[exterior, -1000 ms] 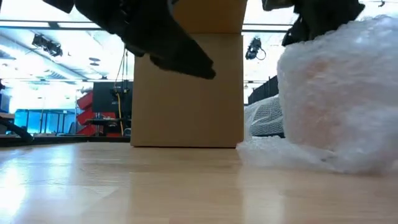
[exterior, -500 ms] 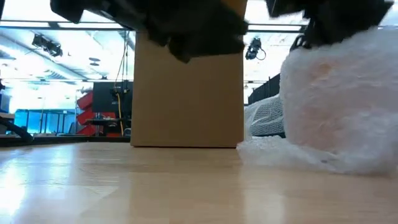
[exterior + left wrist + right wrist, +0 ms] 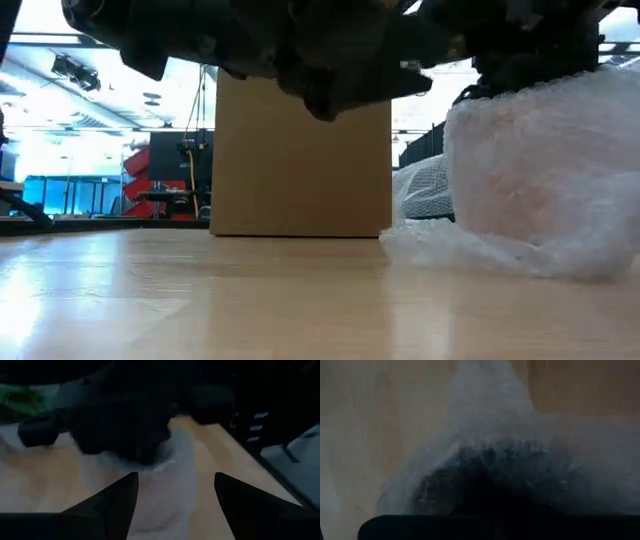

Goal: Wrap mug
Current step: Wrap the orange cup with the bubble wrap

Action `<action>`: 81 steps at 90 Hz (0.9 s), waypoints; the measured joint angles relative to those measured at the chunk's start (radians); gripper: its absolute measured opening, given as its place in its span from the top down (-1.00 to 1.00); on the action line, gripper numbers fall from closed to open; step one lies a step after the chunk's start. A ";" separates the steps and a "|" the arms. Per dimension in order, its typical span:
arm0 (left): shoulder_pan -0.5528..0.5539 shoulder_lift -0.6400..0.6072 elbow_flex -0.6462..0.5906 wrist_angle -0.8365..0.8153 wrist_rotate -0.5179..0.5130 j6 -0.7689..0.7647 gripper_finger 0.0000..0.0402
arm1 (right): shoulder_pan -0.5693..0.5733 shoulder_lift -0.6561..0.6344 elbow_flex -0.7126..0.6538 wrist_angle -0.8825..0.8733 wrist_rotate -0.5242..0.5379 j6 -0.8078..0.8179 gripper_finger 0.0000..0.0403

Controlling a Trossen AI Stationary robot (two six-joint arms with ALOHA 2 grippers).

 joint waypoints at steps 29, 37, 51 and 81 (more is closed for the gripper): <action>0.038 0.109 0.126 -0.022 0.016 0.041 -0.23 | -0.002 -0.054 -0.001 -0.002 0.060 0.033 1.00; 0.050 0.146 0.159 -0.042 0.034 0.012 -0.23 | -0.002 -0.055 -0.001 -0.005 0.063 0.052 1.00; 0.064 0.159 0.178 -0.052 0.062 -0.022 -0.23 | 0.008 -0.080 0.000 -0.025 0.053 0.079 1.00; 0.069 0.160 0.178 -0.057 0.061 -0.031 -0.23 | 0.044 -0.198 0.077 -0.095 0.228 0.089 1.00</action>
